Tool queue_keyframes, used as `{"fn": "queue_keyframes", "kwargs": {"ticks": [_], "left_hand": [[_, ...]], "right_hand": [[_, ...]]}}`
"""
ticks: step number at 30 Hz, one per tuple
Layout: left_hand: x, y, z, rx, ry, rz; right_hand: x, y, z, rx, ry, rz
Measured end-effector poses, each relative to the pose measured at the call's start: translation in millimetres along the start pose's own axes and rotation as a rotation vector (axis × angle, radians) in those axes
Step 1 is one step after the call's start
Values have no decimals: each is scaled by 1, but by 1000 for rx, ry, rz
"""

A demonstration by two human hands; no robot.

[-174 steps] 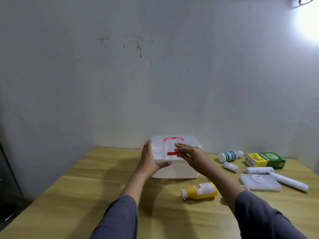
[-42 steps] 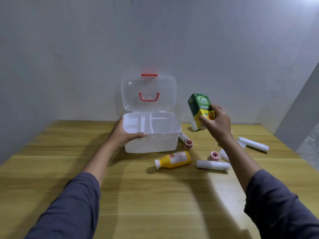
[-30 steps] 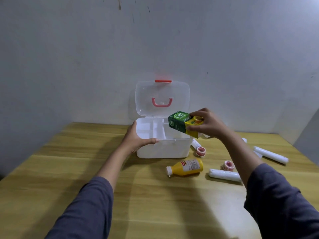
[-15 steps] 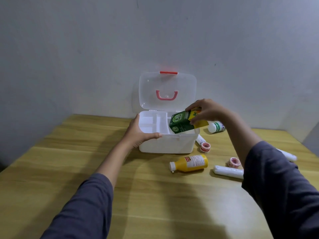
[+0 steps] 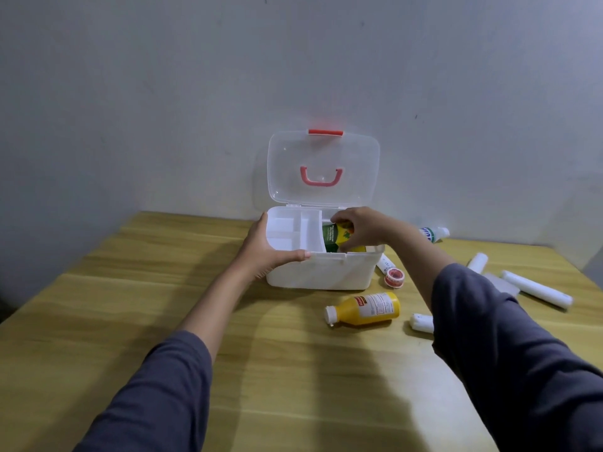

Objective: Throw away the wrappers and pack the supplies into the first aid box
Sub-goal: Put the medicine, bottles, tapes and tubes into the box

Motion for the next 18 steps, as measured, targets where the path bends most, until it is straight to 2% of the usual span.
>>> {"fn": "queue_keyframes", "kwargs": {"ticks": [12,18], "left_hand": [[0,0,1,9,-27,-9],[-4,0,-1,13,-28,-17]], "right_hand": [[13,-10,6,-43,67,-273],[20,-14,12,-62,99,-173]]}}
Point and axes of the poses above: each hand's wrist, its own z-axis towards the middle knuckle, its own y-axis out of the back of the hand, x = y × z, the point moved 2 cm from there along z, towards the middle knuckle, and after that the axes turned 4 degrees about x, right-handed, at the moved point
